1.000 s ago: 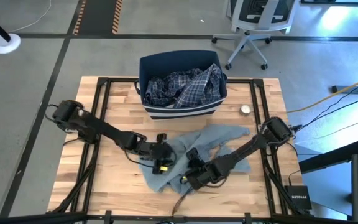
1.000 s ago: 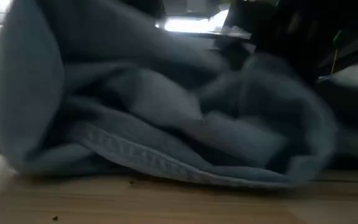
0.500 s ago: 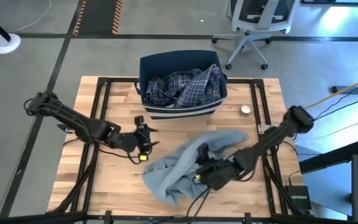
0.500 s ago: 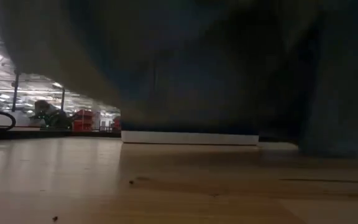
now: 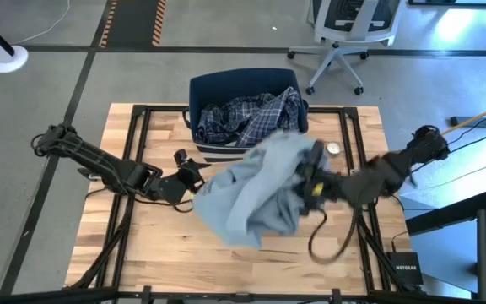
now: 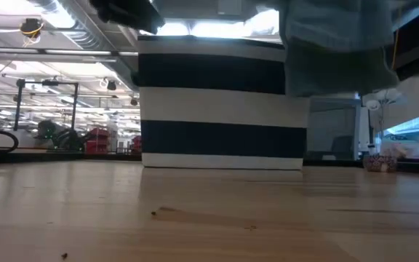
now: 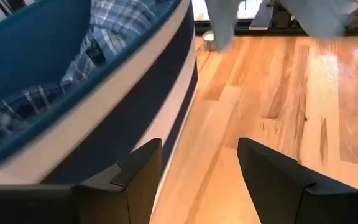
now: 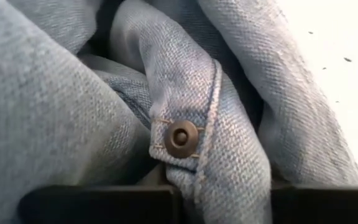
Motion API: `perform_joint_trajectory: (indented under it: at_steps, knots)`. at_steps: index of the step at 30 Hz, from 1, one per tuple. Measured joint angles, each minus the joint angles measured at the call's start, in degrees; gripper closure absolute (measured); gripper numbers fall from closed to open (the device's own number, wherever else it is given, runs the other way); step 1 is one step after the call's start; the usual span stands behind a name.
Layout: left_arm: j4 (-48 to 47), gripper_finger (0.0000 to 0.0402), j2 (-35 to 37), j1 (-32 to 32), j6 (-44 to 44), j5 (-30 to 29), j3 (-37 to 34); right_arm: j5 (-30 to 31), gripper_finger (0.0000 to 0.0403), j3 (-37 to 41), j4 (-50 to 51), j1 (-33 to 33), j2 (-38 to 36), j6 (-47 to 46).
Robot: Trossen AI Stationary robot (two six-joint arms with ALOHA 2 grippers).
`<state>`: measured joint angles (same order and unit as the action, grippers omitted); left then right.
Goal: Sort clothes
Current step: Put the blue pants into the blue laundry bin
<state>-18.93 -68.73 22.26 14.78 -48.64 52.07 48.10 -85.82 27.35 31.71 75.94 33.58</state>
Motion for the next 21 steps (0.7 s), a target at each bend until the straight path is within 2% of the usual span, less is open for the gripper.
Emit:
perform_joint_trajectory:
  at_steps: [4, 10, 18, 21]
  knots:
    - [-0.29, 0.0194, -0.02, 1.00, 4.05, -0.06, -3.00, -0.63, 0.0357, -7.86, 0.27, -5.16, 0.07, 8.28]
    - [-0.52, 0.0194, -0.02, 0.32, 7.31, -0.06, -4.90, -8.56, 0.0357, -17.22, -2.10, -17.44, 0.09, 15.04]
    - [-1.13, 0.0194, 0.00, -2.02, 7.50, 1.53, -4.90, -20.87, 0.0357, -18.49, -12.45, -37.05, 1.96, 15.76]
    - [-1.36, 0.0194, 0.00, -2.15, 7.40, 1.52, -4.90, -24.76, 0.0354, -18.42, -18.97, -41.93, 4.54, 13.45]
